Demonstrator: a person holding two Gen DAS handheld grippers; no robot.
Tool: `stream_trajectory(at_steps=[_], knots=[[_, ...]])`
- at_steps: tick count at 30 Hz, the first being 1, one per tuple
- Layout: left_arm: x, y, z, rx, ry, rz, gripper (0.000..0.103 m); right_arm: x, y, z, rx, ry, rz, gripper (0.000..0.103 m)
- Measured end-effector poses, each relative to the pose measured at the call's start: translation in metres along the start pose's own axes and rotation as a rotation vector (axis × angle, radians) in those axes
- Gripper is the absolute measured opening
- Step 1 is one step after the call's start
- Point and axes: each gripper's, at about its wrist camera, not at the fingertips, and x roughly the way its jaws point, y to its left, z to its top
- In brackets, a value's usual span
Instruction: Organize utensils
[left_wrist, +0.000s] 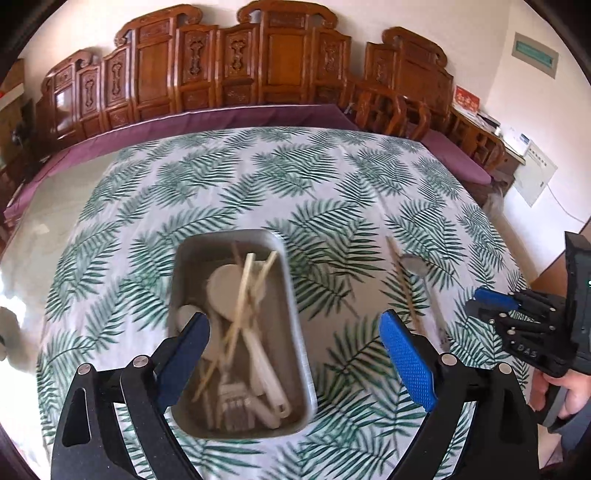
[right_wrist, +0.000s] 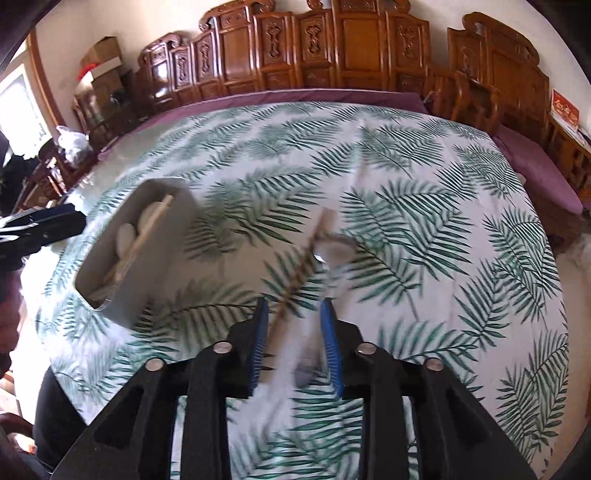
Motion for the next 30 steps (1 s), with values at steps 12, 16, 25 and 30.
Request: stream_trajectory(at_steps=[12,16,25,30], knots=[[0.037,-0.042,0.005,0.050,0.049,-0.026,0.089,0.056,-0.015,0.010,0.004,0.109,0.006,0.036],[0.048,-0.046,0.003,0.052,0.069,-0.024,0.089,0.070,-0.013,0.017,-0.005,0.129,0.004,0.036],[0.061,-0.054,-0.002,0.056,0.096,-0.025,0.089,0.087,-0.003,0.024,-0.067,0.168,-0.051,0.025],[0.070,-0.061,-0.004,0.062,0.109,-0.026,0.089,0.082,-0.012,0.020,-0.059,0.191,-0.048,0.009]])
